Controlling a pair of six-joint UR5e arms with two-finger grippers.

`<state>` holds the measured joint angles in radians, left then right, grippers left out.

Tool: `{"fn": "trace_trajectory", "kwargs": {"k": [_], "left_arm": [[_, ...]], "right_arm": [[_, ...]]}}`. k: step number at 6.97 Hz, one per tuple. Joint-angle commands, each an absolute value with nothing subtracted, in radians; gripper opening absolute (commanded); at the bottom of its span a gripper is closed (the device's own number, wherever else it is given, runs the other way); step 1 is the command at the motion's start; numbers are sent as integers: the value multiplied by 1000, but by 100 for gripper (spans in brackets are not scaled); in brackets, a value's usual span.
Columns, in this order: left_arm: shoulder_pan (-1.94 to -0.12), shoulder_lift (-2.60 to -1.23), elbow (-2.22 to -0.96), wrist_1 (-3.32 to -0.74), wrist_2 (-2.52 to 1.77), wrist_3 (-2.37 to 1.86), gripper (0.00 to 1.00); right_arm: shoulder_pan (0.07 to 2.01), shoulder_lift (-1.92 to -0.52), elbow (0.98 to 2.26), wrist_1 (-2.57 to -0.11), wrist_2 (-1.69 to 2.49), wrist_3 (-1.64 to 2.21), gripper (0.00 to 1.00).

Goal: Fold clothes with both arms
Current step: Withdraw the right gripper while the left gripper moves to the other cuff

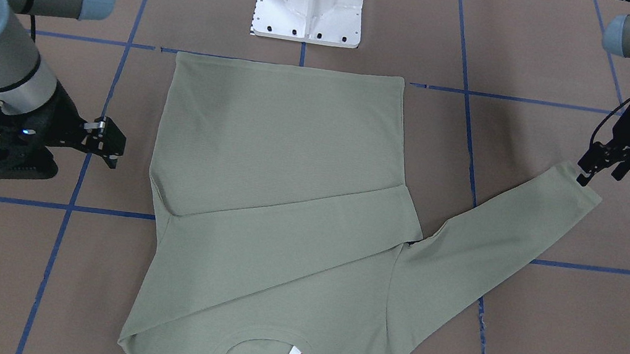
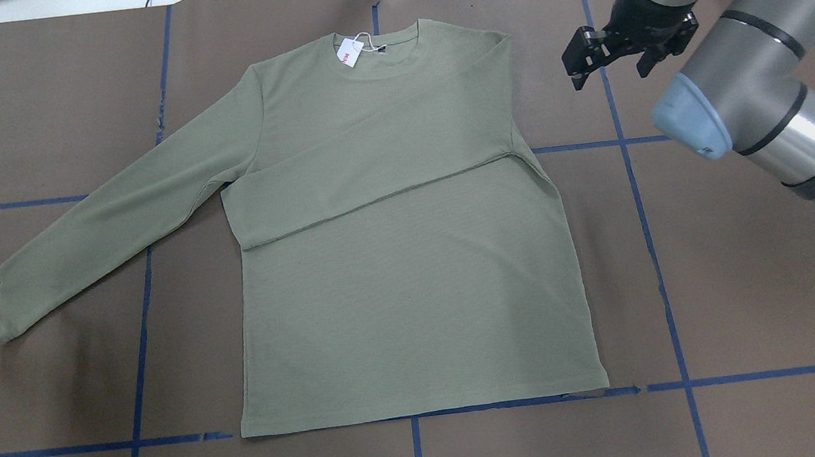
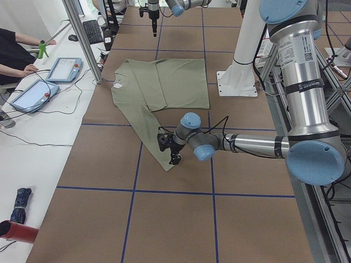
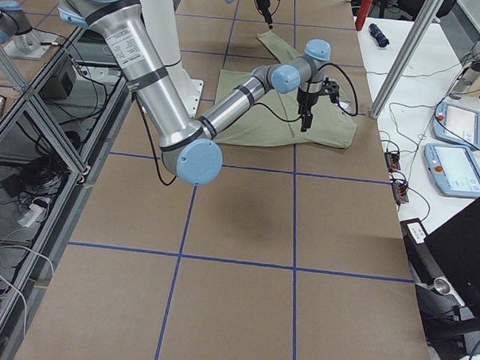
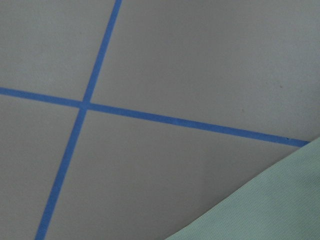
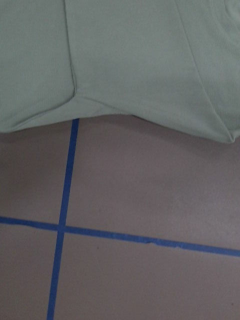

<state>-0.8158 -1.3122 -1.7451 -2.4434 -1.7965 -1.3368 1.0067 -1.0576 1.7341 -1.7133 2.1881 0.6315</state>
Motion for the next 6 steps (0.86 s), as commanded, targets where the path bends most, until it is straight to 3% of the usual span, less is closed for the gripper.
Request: {"fn": "trace_trajectory", "kwargs": {"k": [1,6], "left_arm": [[-772,-1315,-1732,-2412,-1749,-1387,100],[-767,-1350,-1654,-2416,-1738,-1390,98]], "right_arm": [[1040,-1144,1779,-1713,2198,561,100],[1040,-1149,1799,-1715,2197,566,100]]}}
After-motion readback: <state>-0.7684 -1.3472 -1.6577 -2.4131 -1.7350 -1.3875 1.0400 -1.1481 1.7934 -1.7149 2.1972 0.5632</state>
